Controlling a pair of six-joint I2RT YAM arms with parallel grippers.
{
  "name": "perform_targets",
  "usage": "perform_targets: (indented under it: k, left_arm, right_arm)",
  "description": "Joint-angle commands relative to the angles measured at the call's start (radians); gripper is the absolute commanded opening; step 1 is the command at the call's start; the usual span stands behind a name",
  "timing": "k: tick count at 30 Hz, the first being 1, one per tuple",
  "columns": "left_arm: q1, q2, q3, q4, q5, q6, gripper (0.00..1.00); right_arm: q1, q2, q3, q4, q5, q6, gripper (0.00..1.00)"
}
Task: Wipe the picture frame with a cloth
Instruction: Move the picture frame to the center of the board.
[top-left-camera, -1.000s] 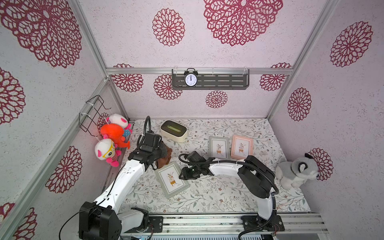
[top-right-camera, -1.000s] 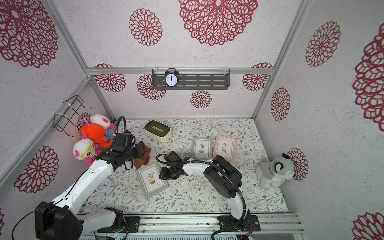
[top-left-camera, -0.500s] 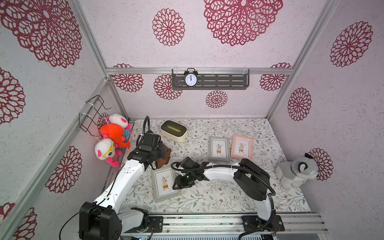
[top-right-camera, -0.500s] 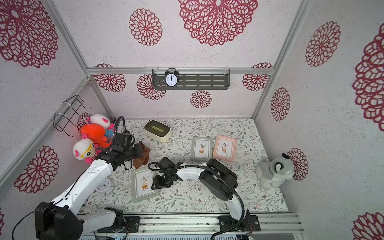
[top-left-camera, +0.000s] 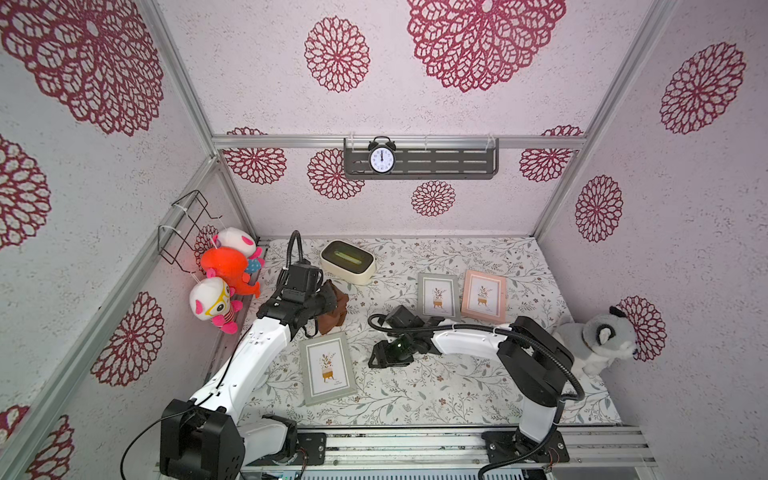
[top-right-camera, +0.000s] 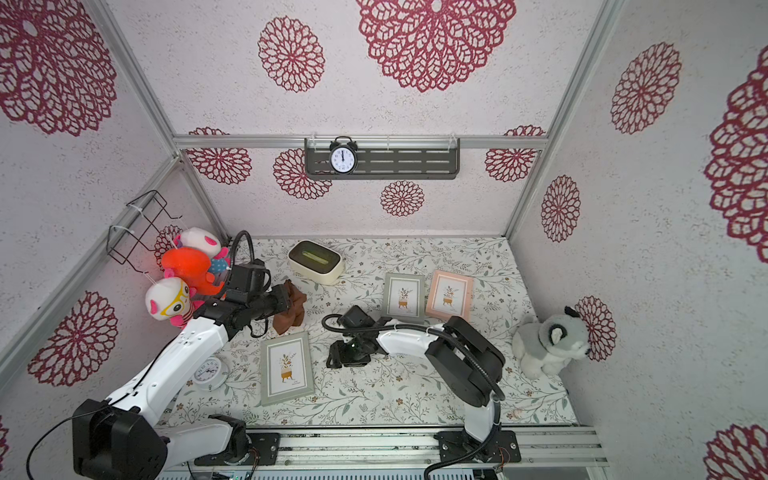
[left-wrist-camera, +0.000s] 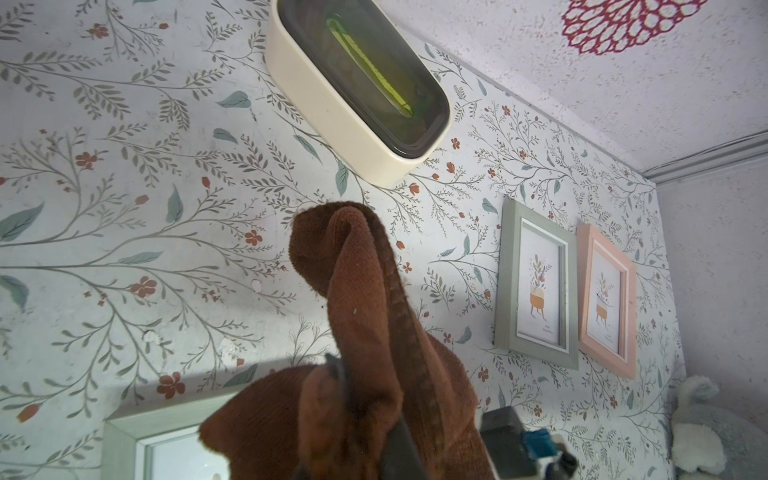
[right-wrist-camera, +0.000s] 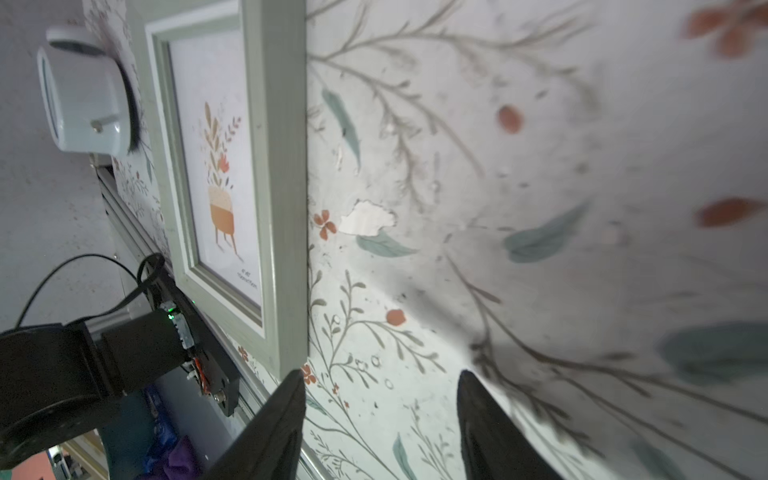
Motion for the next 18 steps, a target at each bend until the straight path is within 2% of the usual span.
perform_targets:
  k: [1,7,10,13,18]
  left_arm:
    - [-0.044,0.037,0.035,0.078,0.042,-0.018,0.0]
    - [-0.104,0.096,0.029,0.175,0.101,-0.062,0.0]
    - [-0.127,0.111,0.014,0.236,0.133,-0.086,0.0]
    - [-0.126,0.126,-0.042,0.365,0.211,-0.15,0.0]
    - [-0.168,0.206,-0.113,0.561,0.303,-0.248,0.0]
  right_arm:
    - [-0.024,-0.107,-0.034,-0.032,0.063,-0.022,0.63]
    - [-0.084,-0.235,-0.114,-0.015,0.117,-0.017,0.71]
    - [-0.122,-0.322,-0.172,0.054,0.119,-0.002,0.79]
    - [-0.155,-0.4,-0.21,0.102,0.118,0.0,0.89]
    - [-0.209,-0.461,-0.233,0.042,0.13,-0.017,0.94]
